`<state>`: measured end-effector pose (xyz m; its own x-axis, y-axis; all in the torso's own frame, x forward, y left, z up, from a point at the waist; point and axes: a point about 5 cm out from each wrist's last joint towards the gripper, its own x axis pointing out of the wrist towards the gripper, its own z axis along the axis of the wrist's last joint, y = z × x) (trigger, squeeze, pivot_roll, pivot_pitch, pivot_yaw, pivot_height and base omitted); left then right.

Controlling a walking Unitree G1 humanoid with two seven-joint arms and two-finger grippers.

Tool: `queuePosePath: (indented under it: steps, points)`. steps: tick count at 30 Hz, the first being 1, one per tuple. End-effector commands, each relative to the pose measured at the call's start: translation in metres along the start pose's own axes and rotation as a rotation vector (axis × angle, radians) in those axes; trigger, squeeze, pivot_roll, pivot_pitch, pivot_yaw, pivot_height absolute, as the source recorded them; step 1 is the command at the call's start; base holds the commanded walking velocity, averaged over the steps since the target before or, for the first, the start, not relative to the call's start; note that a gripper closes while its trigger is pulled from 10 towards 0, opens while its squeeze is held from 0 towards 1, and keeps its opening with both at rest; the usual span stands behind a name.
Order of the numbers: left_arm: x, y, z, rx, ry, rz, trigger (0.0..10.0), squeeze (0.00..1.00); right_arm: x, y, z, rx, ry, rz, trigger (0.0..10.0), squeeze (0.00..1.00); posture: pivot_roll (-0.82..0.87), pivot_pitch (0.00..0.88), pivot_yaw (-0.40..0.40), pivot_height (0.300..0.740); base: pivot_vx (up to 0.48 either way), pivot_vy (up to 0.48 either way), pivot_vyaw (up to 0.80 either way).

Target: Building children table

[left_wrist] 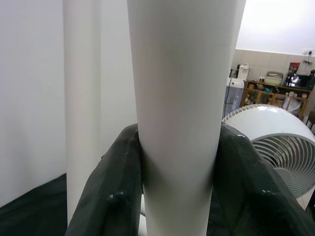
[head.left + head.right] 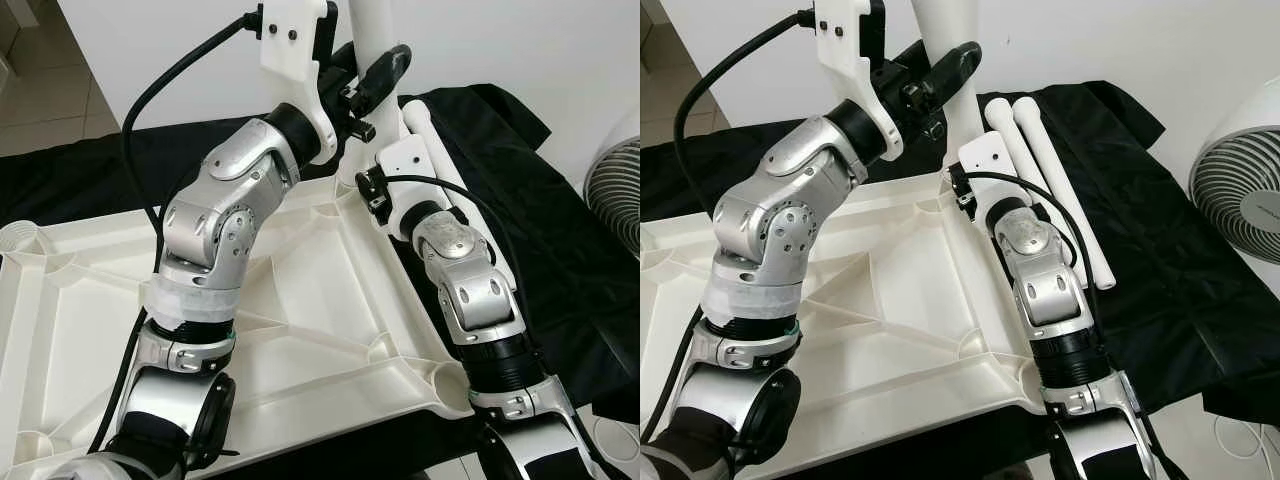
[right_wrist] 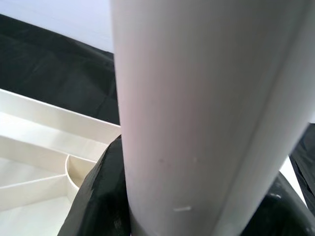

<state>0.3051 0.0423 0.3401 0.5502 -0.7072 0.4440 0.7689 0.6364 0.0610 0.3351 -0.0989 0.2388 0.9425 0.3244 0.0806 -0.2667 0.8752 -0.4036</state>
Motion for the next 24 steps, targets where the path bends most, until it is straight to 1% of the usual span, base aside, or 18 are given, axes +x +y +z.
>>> queuePosePath:
  steps: [1, 2, 3, 4, 5, 6, 7, 9, 11, 16, 17, 18, 19, 20, 21, 22, 23, 24]
  points:
    - [0.001, -0.009, 0.011, 0.04, -0.043, -0.046, 10.0, 0.0, 0.0, 0.002, -0.002, 0.002, 0.017, -0.003, 5.1, 0.0, -0.06, 0.108, 0.055, 0.74, 0.0, 0.0, 0.0]
    - [0.001, -0.008, 0.01, -0.021, -0.043, -0.043, 10.0, 1.0, 0.001, 0.001, -0.002, 0.009, 0.009, -0.015, 10.0, 0.0, -0.06, 0.108, 0.055, 0.74, 0.0, 0.0, 0.0]
    - [0.001, -0.008, 0.01, -0.021, -0.043, -0.043, 10.0, 1.0, 0.001, 0.001, -0.002, 0.009, 0.009, -0.015, 10.0, 0.0, -0.06, 0.108, 0.055, 0.74, 0.0, 0.0, 0.0]
    - [0.0, -0.008, 0.01, -0.07, -0.046, -0.045, 10.0, 1.0, 0.001, 0.0, -0.002, 0.021, 0.003, -0.023, 10.0, 0.0, -0.06, 0.108, 0.055, 0.74, 0.0, 0.0, 0.0]
    - [0.0, -0.008, 0.01, -0.07, -0.046, -0.045, 10.0, 1.0, 0.001, 0.0, -0.002, 0.021, 0.003, -0.023, 10.0, 0.0, -0.06, 0.108, 0.055, 0.74, 0.0, 0.0, 0.0]
    - [-0.001, -0.008, 0.01, -0.09, -0.05, -0.056, 10.0, 1.0, 0.001, 0.0, -0.001, 0.035, -0.002, -0.025, 10.0, 0.0, -0.06, 0.107, 0.056, 0.74, 0.0, 0.0, 0.0]
    - [-0.001, -0.008, 0.01, -0.09, -0.05, -0.056, 10.0, 1.0, 0.001, 0.0, -0.001, 0.035, -0.002, -0.025, 10.0, 0.0, -0.06, 0.107, 0.056, 0.74, 0.0, 0.0, 0.0]
    - [-0.003, -0.007, 0.011, -0.107, -0.048, -0.054, 10.0, 1.0, 0.001, -0.001, -0.001, 0.072, -0.013, -0.046, 10.0, 0.0, -0.06, 0.106, 0.057, 0.74, 0.0, 0.0, 0.0]
    - [-0.004, -0.006, 0.011, -0.111, -0.049, -0.05, 10.0, 1.0, 0.001, -0.002, -0.001, 0.08, -0.013, -0.056, 10.0, 0.0, -0.06, 0.106, 0.057, 0.74, 0.0, 0.0, 0.0]
    - [-0.007, -0.004, 0.012, -0.098, -0.044, -0.052, 10.0, 1.0, 0.0, -0.006, -0.003, 0.101, -0.016, -0.08, 10.0, 0.0, -0.06, 0.104, 0.057, 0.74, 0.0, 0.0, 0.0]
    - [-0.01, 0.001, 0.012, -0.076, -0.037, -0.034, 10.0, 1.0, 0.0, -0.009, -0.003, 0.118, -0.027, -0.098, 10.0, 0.0, -0.06, 0.099, 0.056, 0.74, 0.0, 0.0, 0.0]
    - [-0.01, 0.001, 0.012, -0.076, -0.037, -0.034, 10.0, 1.0, 0.0, -0.009, -0.003, 0.118, -0.027, -0.098, 10.0, 0.0, -0.06, 0.099, 0.056, 0.74, 0.0, 0.0, 0.0]
    - [-0.013, 0.006, 0.012, -0.043, -0.029, -0.011, 10.0, 1.0, 0.0, -0.012, -0.003, 0.136, -0.039, -0.118, 10.0, 0.0, -0.06, 0.099, 0.056, 0.74, 0.0, 0.0, 0.0]
    - [-0.013, 0.006, 0.012, -0.043, -0.029, -0.011, 10.0, 1.0, 0.0, -0.012, -0.003, 0.136, -0.039, -0.118, 10.0, 0.0, -0.06, 0.099, 0.056, 0.74, 0.0, 0.0, 0.0]
    - [-0.017, 0.012, 0.01, -0.007, -0.013, 0.01, 10.0, 0.82, 0.0, -0.015, -0.003, 0.171, -0.05, -0.136, 10.0, 0.0, -0.05, 0.093, 0.054, 0.74, 0.0, 0.0, 0.0]
    - [-0.017, 0.012, 0.01, -0.007, -0.013, 0.01, 10.0, 0.82, 0.0, -0.015, -0.003, 0.171, -0.05, -0.136, 10.0, 0.0, -0.05, 0.093, 0.054, 0.74, 0.0, 0.0, 0.0]
    - [-0.021, 0.019, 0.007, 0.036, 0.015, 0.036, 10.0, 0.0, 0.0, -0.018, -0.003, 0.209, -0.071, -0.146, 10.0, 0.0, -0.05, 0.088, 0.052, 0.74, 0.0, 0.0, 0.0]
    - [-0.026, 0.027, 0.003, 0.072, 0.045, 0.069, 10.0, 0.0, -0.001, -0.02, -0.002, 0.252, -0.09, -0.154, 10.0, 0.0, -0.05, 0.088, 0.052, 0.74, 0.0, 0.0, 0.0]
